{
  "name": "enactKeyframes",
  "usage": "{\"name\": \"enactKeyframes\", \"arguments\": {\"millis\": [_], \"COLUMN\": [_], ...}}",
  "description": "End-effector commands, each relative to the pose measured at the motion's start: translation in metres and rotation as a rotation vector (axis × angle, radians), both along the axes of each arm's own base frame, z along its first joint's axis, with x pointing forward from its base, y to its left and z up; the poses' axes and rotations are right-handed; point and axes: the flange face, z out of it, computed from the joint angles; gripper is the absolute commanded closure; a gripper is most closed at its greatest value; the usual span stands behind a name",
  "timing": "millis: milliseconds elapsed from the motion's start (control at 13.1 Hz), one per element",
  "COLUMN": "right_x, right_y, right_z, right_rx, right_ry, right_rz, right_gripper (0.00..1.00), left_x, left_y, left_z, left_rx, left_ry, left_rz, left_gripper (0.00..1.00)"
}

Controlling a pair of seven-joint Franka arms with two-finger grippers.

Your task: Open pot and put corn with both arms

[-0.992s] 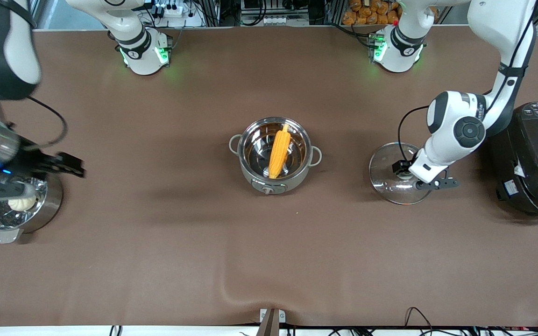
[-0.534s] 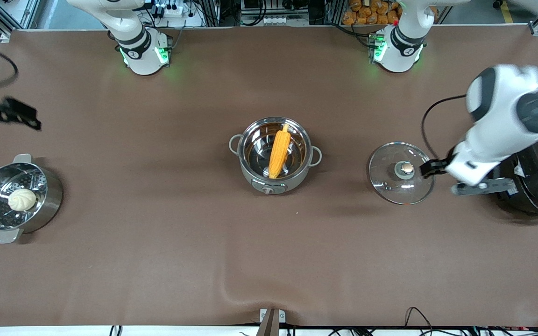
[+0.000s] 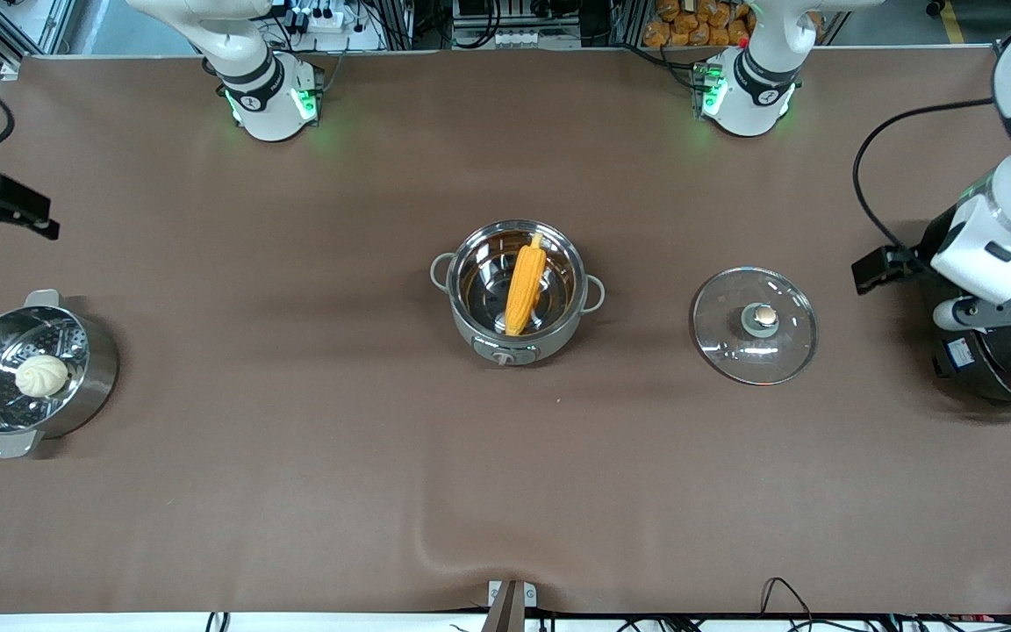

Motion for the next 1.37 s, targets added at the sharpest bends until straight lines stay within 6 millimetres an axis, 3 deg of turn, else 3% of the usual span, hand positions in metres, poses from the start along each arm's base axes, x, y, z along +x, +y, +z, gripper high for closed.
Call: {"name": "enactKeyframes", "arguments": {"millis": [0,305,382,611,840,1298], "right_x": [-0.008,-0.009,-0.009,-0.007,-0.006,-0.006], "right_y": [-0.005,-0.006,-0.004,-0.007,-0.023,-0.013], "right_z": [0.008,0.007,0.006,0.003,0.005,0.004], "right_rx": [-0.001,-0.002,0.0,0.018,0.042,0.01], "right_ry": [-0.008,-0.001,0.005,0.002,-0.022,-0.012], "right_rz": [0.009,0.012,0.012,0.008,-0.019,0.004], "right_gripper": [0.0,0.0,0.0,0.0,0.0,0.0], "left_x": [-0.013,-0.025,-0.027,-0.033,-0.034,-0.034], "left_y": [-0.001,-0.006,-0.008,0.008,0.001,0.002], "left_z": [0.022,0.044,0.046,0.05,0.048,0.055], "left_rx": [-0.059,-0.078,-0.077,-0.079,-0.079,-0.064], "left_ry": [0.013,-0.027,-0.03,-0.034,-0.03,-0.05], "left_rz": [-0.006,-0.024,-0.027,-0.002,-0.012,-0.014], "left_gripper": [0.0,0.0,0.0,0.0,0.0,0.0]}}
